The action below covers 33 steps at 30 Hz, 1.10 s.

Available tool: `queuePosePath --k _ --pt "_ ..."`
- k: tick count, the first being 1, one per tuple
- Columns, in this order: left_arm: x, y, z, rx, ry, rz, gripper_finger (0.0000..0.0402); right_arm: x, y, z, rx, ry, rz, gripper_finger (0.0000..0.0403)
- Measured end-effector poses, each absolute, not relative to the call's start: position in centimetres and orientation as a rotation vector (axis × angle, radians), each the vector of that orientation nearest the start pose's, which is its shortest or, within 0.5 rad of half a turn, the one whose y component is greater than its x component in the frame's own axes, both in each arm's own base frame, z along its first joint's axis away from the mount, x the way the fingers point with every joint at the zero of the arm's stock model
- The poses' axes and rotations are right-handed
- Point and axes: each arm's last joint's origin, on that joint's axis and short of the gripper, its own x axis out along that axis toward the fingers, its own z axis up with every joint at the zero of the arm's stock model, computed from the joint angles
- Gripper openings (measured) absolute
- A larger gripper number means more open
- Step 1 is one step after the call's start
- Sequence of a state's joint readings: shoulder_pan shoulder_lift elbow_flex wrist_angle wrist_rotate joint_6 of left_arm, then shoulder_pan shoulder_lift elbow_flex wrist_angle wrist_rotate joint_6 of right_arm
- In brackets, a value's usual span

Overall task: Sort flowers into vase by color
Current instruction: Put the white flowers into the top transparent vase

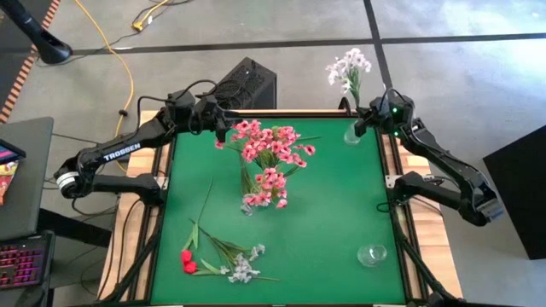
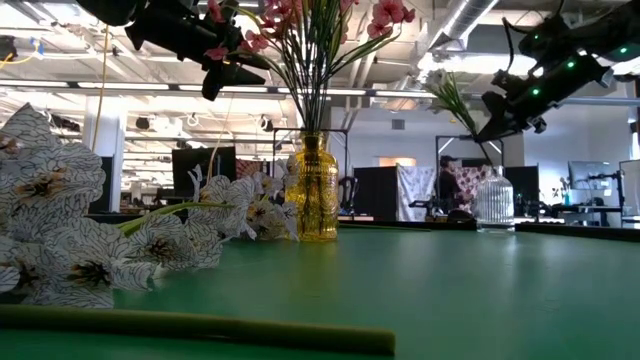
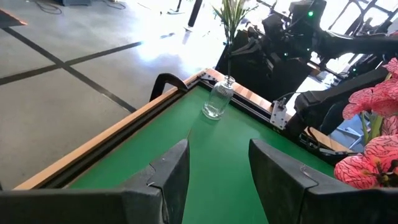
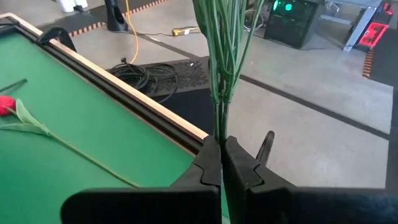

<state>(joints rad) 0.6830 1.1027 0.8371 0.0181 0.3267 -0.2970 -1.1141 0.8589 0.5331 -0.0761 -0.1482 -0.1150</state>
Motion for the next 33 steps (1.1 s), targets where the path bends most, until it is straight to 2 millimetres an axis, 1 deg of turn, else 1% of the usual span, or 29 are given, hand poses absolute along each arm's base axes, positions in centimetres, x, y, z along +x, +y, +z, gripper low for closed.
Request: queuePosePath --k 3,9,16,22,26,33 --pt "19.6 14.8 30.9 -0.413 0.164 0.385 0.0153 8.6 -16.6 24.3 0.147 0.406 -0.927 0.0023" --pt "19.6 14.8 30.9 -0.412 0.164 0.385 0.0153 8.5 -16.3 23.7 0.138 0.490 -0.902 0.0023" --pt "19.6 14.8 30.9 -0.409 0.165 0.385 0.0153 8.5 -16.2 23.6 0.133 0.503 -0.893 0.0024" --pt "19.6 14.8 30.9 -0.410 0.165 0.385 0.0153 8.5 -16.2 23.5 0.141 0.514 -0.887 0.0032" --pt "19.6 14.7 30.9 -0.412 0.166 0.378 0.0153 8.5 -16.0 23.4 0.150 0.527 -0.878 0.0030" --pt "19.6 14.7 30.9 -0.400 0.169 0.376 0.0153 8.8 -15.6 22.9 0.189 0.566 -0.851 0.0039"
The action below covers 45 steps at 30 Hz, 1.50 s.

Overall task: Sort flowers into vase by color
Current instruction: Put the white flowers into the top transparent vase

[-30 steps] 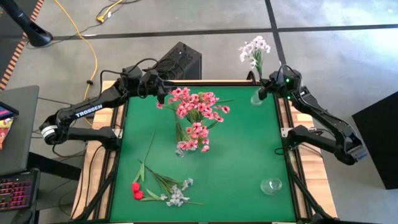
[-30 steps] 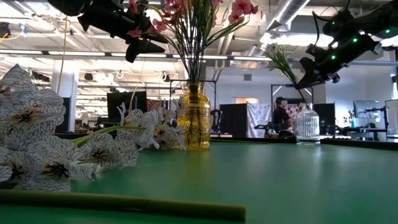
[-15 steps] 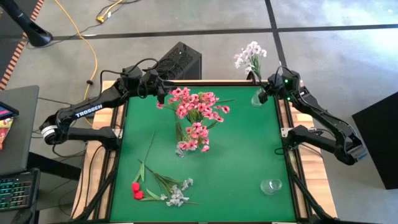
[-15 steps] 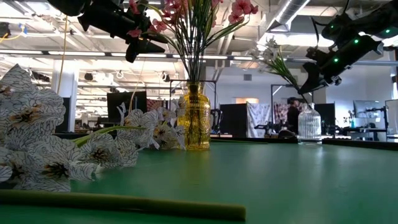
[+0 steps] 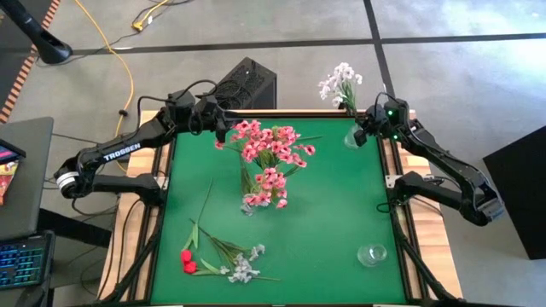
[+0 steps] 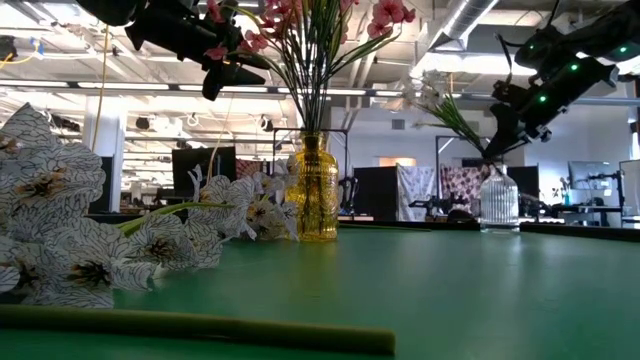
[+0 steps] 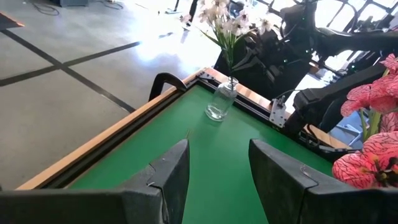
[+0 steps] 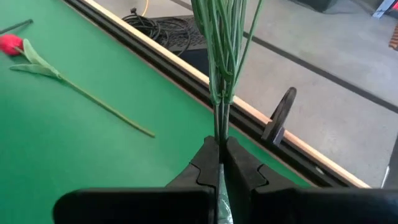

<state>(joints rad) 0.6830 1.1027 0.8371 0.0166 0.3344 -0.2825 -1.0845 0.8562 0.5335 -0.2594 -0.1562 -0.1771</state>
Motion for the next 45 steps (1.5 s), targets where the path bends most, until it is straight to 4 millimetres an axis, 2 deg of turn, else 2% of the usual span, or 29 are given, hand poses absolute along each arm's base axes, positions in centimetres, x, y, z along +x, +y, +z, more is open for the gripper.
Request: queuePosePath --k 32,39,45 --pt "19.6 14.7 30.9 -0.336 0.181 0.370 0.0153 8.7 -15.3 22.9 0.199 0.583 -0.843 0.0054" --pt "19.6 14.7 30.9 -0.314 0.185 0.368 0.0153 8.5 -14.9 23.5 0.165 0.621 -0.823 0.0087" --pt "19.6 14.7 30.9 -0.295 0.188 0.366 0.0153 8.4 -14.7 23.8 0.169 0.652 -0.811 0.0141"
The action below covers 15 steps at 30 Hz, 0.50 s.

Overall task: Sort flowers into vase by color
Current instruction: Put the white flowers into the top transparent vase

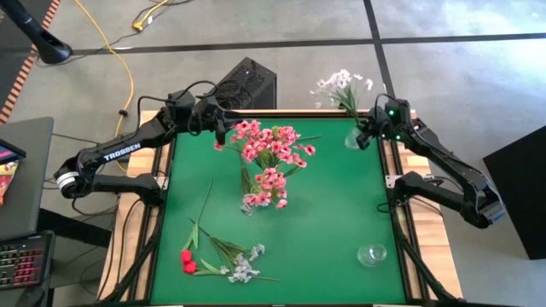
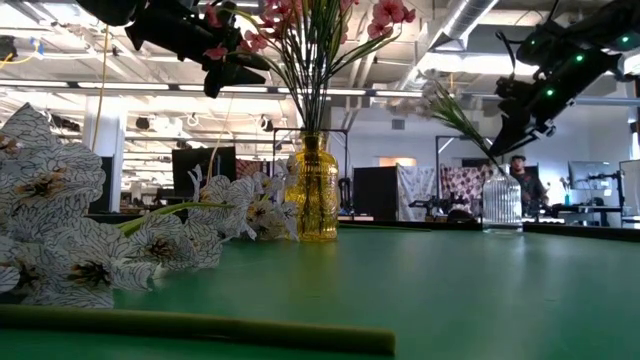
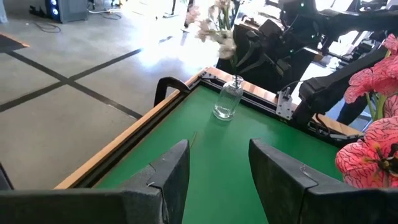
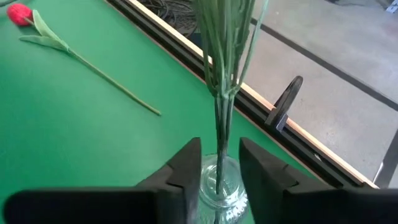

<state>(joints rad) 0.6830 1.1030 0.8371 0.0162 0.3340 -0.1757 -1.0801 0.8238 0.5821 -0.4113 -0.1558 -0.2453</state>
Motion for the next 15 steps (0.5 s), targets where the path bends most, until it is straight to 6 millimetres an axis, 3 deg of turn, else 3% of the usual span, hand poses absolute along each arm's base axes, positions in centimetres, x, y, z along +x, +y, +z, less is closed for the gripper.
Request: queuePosePath --k 9,15 --pt "19.6 14.7 30.9 -0.278 0.192 0.364 0.0153 8.3 -14.3 24.8 0.205 0.690 -0.775 0.0232" --pt "19.6 14.7 30.9 -0.259 0.195 0.363 0.0153 8.1 -14.0 25.3 0.206 0.743 -0.739 0.0249"
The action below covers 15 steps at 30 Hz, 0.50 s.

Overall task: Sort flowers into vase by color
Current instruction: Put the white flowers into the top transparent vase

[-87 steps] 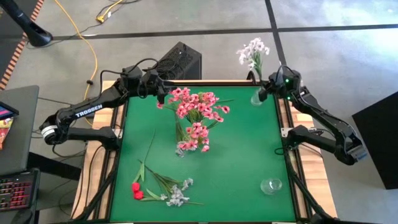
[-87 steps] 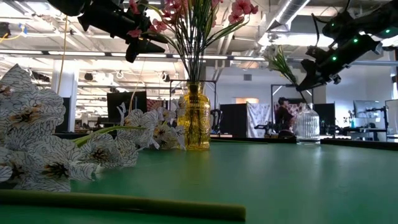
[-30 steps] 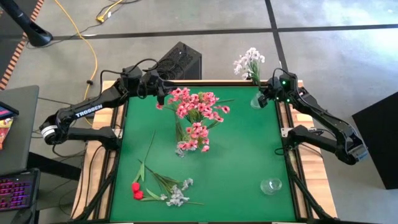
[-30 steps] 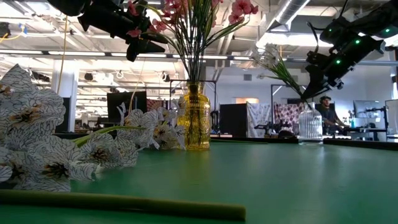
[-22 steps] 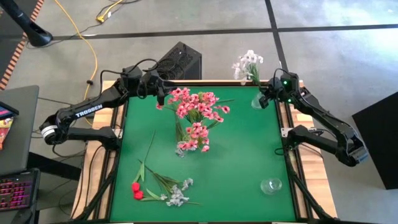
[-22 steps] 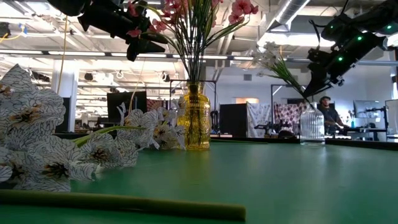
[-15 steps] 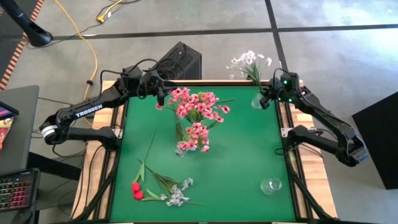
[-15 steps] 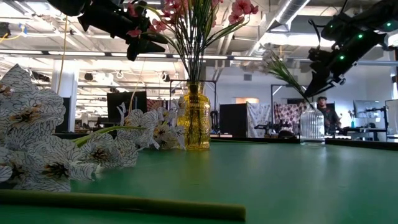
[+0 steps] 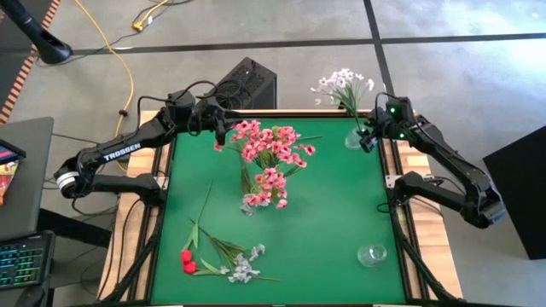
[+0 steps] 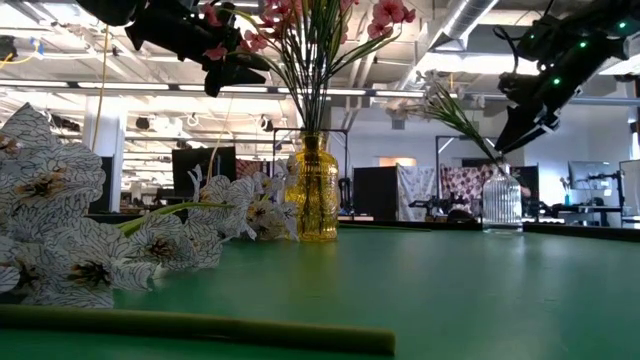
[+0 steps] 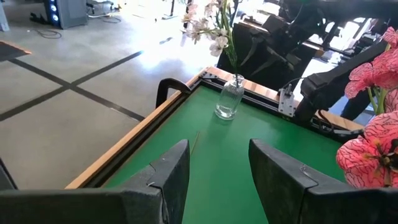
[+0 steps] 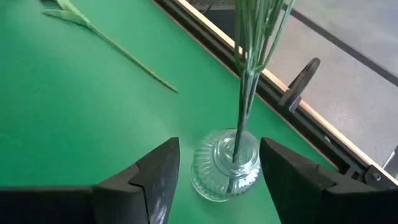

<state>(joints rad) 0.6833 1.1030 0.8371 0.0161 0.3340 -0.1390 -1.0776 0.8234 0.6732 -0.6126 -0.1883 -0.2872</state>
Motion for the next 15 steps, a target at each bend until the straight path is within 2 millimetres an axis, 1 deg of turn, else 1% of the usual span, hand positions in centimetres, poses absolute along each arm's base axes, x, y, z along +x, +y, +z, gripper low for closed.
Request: queuePosePath --k 5,11,15 --pt "19.6 14.8 30.9 -0.251 0.197 0.362 0.0153 8.4 -13.8 26.3 0.180 0.737 -0.738 0.0249" --pt "19.6 14.8 30.9 -0.241 0.199 0.363 0.0153 9.0 -14.0 28.0 0.085 0.691 -0.799 0.0249" --pt "19.6 14.8 30.9 -0.237 0.199 0.363 0.0153 9.8 -14.3 28.0 0.068 0.691 -0.792 0.0249"
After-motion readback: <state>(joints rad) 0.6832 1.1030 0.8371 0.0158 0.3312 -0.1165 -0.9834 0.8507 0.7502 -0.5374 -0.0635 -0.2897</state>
